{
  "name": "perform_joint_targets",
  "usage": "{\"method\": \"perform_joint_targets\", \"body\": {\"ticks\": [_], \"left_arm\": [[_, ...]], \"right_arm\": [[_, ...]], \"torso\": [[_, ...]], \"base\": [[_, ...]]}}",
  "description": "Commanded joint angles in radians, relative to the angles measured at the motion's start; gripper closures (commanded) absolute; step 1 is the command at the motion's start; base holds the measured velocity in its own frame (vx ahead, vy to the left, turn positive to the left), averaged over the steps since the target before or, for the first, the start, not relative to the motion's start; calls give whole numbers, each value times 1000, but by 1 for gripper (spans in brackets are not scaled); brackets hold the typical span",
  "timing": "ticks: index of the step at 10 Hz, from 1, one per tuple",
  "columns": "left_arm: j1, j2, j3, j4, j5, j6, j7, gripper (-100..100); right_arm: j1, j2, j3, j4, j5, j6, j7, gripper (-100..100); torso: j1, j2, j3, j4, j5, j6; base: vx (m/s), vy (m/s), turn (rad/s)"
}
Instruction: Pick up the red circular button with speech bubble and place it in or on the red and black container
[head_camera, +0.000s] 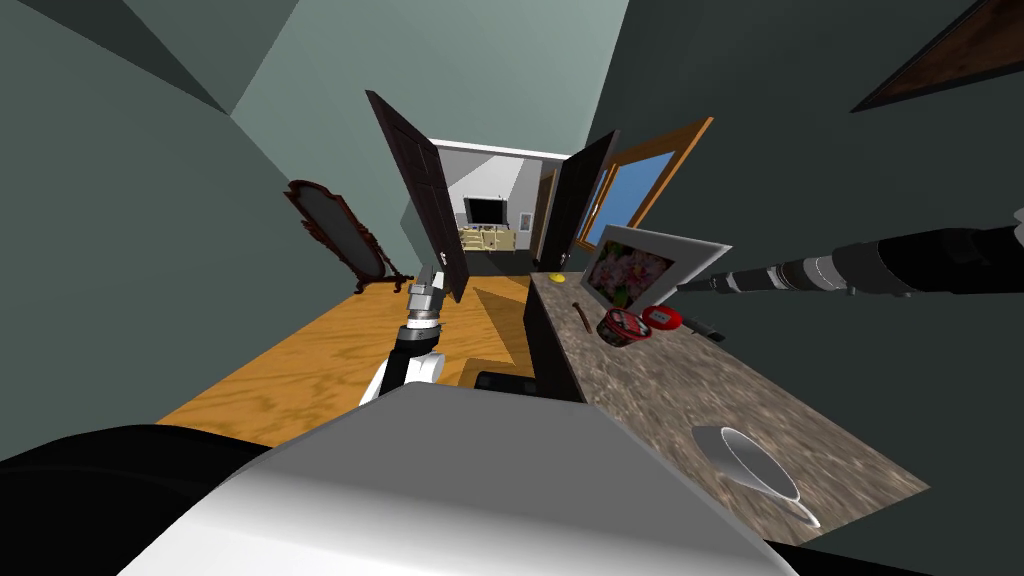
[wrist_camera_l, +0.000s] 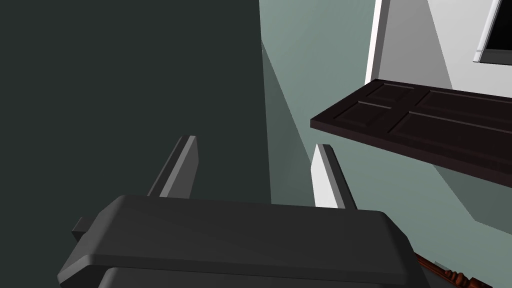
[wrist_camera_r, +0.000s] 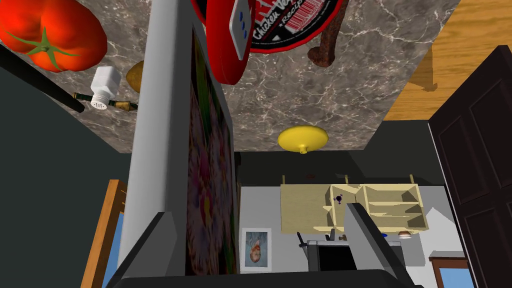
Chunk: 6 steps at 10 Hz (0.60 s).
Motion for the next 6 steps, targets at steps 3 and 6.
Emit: {"method": "perform_joint_targets", "body": {"ticks": [3, 6], "left_arm": [[0, 0, 0, 0, 0, 0, 0, 0], [0, 0, 0, 0, 0, 0, 0, 0]], "right_arm": [[0, 0, 0, 0, 0, 0, 0, 0], [0, 0, 0, 0, 0, 0, 0, 0]], "torso": [[1, -1, 0, 0, 0, 0], [1, -1, 0, 0, 0, 0]], "base": [[0, 0, 0], [0, 0, 0]]}}
